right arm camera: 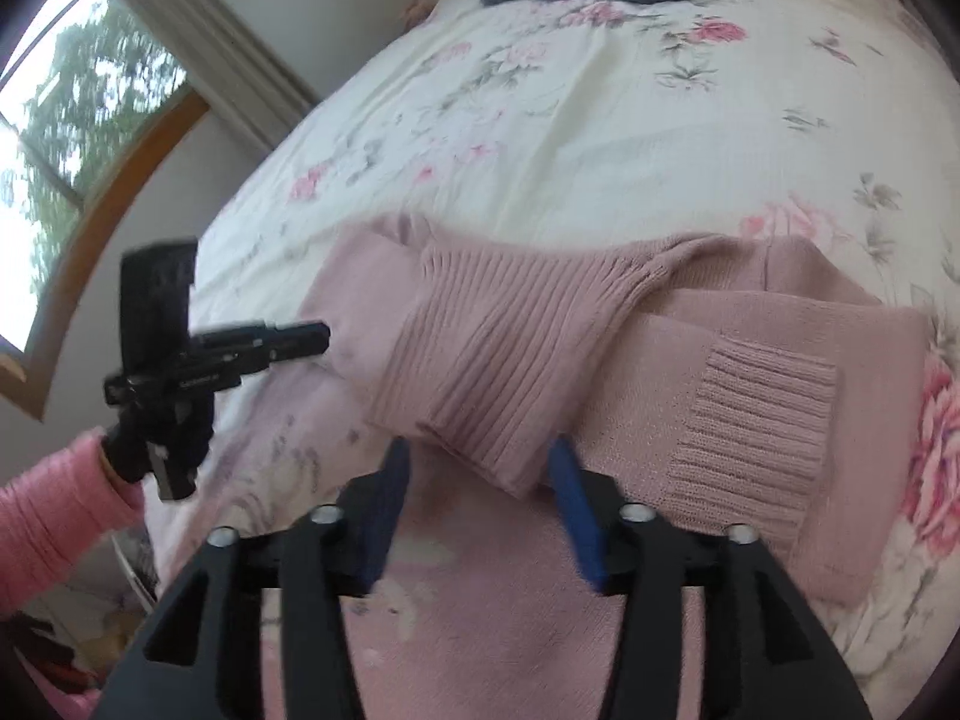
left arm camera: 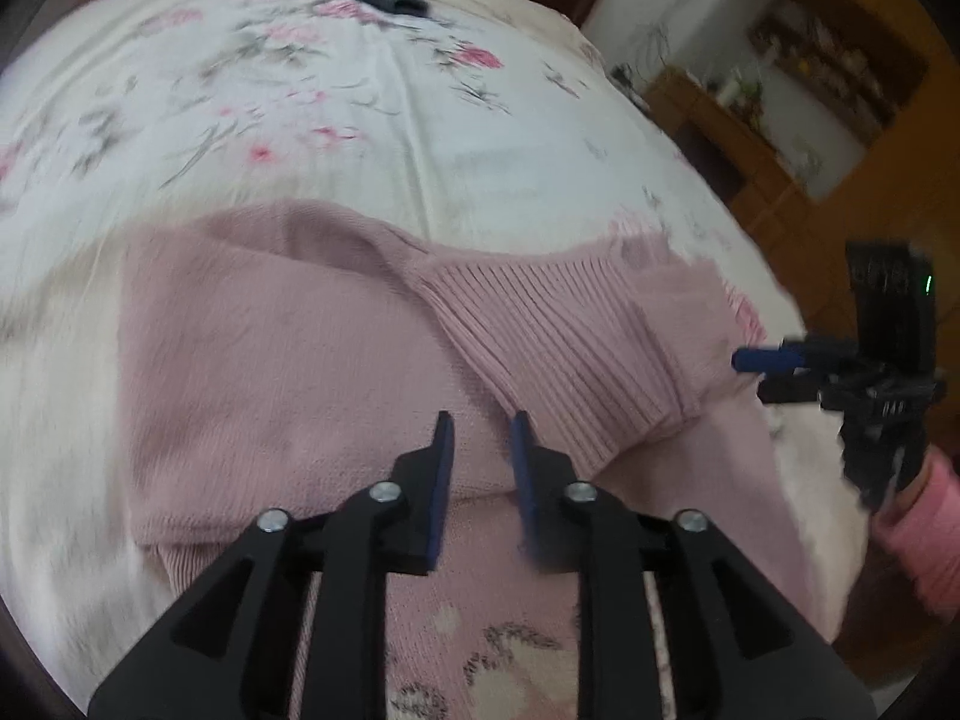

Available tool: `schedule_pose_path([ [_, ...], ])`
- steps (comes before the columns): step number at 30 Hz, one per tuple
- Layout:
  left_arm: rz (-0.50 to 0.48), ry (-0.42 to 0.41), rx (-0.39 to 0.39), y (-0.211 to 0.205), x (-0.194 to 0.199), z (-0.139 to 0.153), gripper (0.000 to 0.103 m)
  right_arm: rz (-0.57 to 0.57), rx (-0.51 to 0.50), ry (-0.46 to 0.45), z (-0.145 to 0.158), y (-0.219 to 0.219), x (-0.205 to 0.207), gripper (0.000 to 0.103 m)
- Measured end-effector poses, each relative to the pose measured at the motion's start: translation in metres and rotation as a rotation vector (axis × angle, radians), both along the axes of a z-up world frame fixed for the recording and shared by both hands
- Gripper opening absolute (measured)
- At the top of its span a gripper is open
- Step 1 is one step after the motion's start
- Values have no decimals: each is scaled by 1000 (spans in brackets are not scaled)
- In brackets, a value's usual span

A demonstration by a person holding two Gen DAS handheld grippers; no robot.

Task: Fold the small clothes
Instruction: 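Grasp the ribbed turtleneck collar with the right tool and fold it down, then move both open tools to the ribbed hem of the sweater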

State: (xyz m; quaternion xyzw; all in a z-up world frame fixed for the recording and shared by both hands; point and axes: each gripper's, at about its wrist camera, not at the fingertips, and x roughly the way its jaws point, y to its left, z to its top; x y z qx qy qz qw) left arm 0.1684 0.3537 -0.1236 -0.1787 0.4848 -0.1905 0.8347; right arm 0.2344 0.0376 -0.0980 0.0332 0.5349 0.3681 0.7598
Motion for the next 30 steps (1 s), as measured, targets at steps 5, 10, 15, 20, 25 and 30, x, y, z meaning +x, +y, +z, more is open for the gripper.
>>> schedule_pose_path([
  [5,85,108,-93,-4,39,-15,33,-179,26,137,-19,0,47,60],
  [10,117,241,-157,-21,73,-50,24,-269,38,317,-68,-1,72,36],
  [15,118,189,-124,-27,93,-41,6,-193,116,317,-73,10,59,12],
  [20,62,201,-90,-19,99,-37,6,-220,39,279,-73,11,61,11],
  [25,23,186,21,-24,75,-32,12,-253,42,300,-74,0,56,19],
  [30,39,80,45,-30,39,-6,16,-212,34,292,-62,5,35,27],
])
